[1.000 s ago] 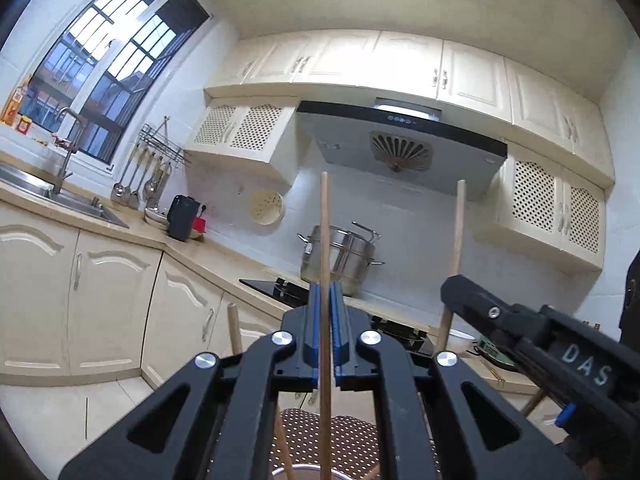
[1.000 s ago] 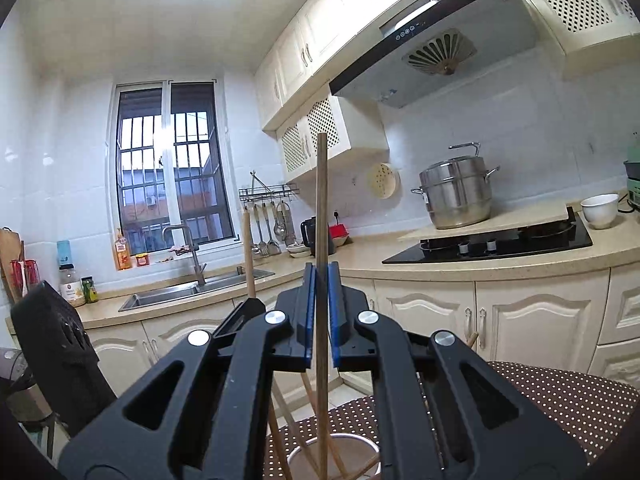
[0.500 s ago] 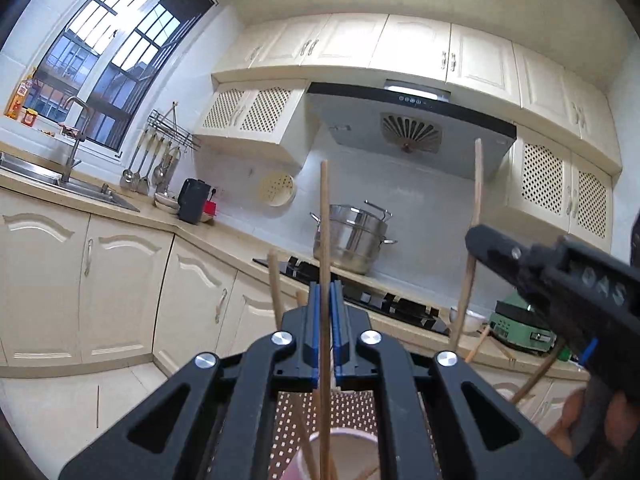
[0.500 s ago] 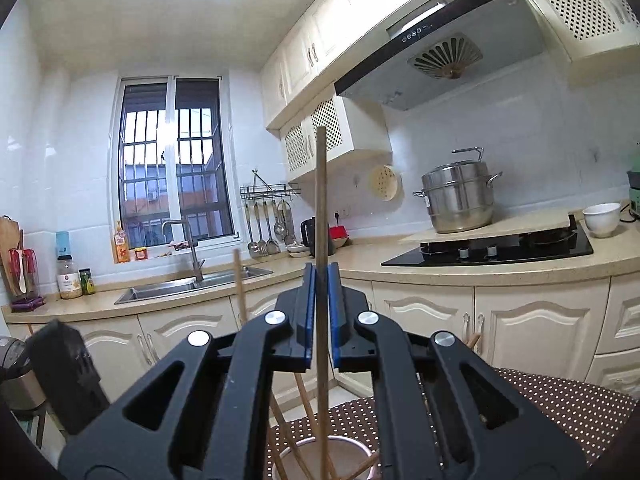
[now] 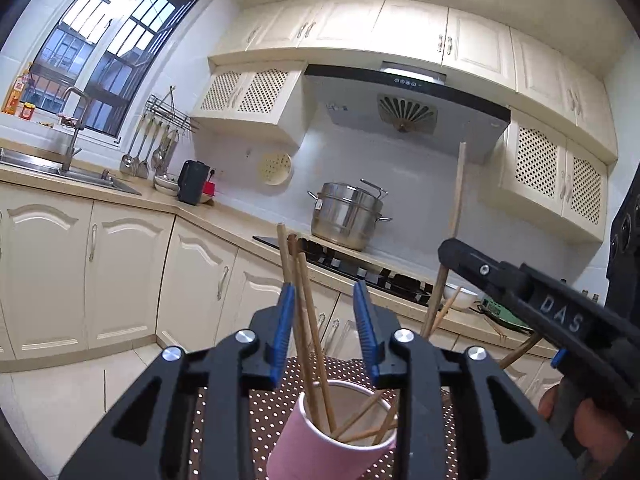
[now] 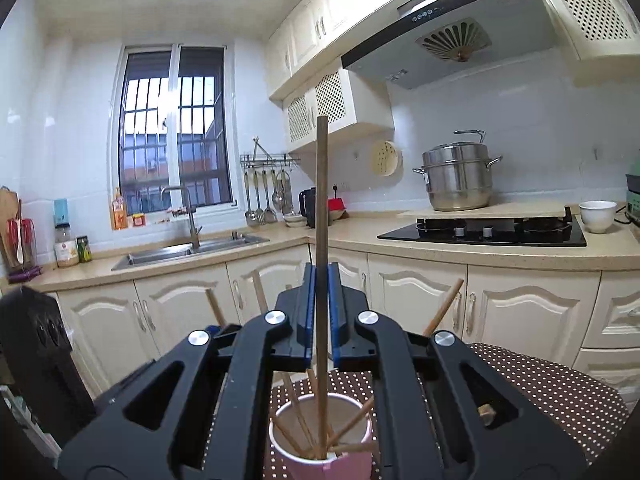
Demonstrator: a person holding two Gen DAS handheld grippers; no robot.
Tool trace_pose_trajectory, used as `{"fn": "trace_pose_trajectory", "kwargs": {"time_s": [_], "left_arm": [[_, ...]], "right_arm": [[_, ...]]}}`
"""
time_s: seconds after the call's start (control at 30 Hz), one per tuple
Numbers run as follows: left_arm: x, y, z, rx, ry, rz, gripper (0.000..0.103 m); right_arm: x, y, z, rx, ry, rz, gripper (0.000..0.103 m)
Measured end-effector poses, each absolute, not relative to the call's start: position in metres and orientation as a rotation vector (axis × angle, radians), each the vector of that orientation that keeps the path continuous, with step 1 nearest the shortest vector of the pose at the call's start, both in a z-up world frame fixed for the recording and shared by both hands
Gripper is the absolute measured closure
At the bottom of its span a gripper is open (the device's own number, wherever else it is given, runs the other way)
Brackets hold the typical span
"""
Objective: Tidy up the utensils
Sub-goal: 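Lower the chopsticks into the pink cup and open both tools, then move both open tools down to the black spoon and metal spoon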
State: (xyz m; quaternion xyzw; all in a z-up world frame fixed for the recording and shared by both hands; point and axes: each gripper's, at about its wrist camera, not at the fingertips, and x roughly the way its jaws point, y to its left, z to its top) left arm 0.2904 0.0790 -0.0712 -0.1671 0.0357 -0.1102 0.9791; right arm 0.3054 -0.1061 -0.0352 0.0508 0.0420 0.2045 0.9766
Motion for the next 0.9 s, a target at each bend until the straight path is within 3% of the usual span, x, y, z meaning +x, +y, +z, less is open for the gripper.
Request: {"fn": "trace_pose_trajectory", "kwargs": {"time_s": [0.27, 0.73, 0.8, 0.9], "left_arm": [[0.274, 0.085, -0.059, -0.351, 0.110, -0.218, 0.054], [0.242, 0.093, -0.030, -0.338, 0.144, -0.208, 0.050], [0.237, 0.093, -0.025, -0.337, 0.149, -0.207, 0.050], [0.231, 0.091, -0.018, -0.326, 0.165, -0.206, 0.050]], "right_arm": [[0.293, -0.107, -0.024, 0.081, 0.119, 0.405, 0.096], [0.278, -0.108, -0.001, 0.082, 0.154, 0.380, 0.094], [0.274, -0.110, 0.002, 0.082, 0.152, 0.375, 0.081], [0.265, -0.114, 0.009, 0.084, 0.142, 0.365, 0.074]]}}
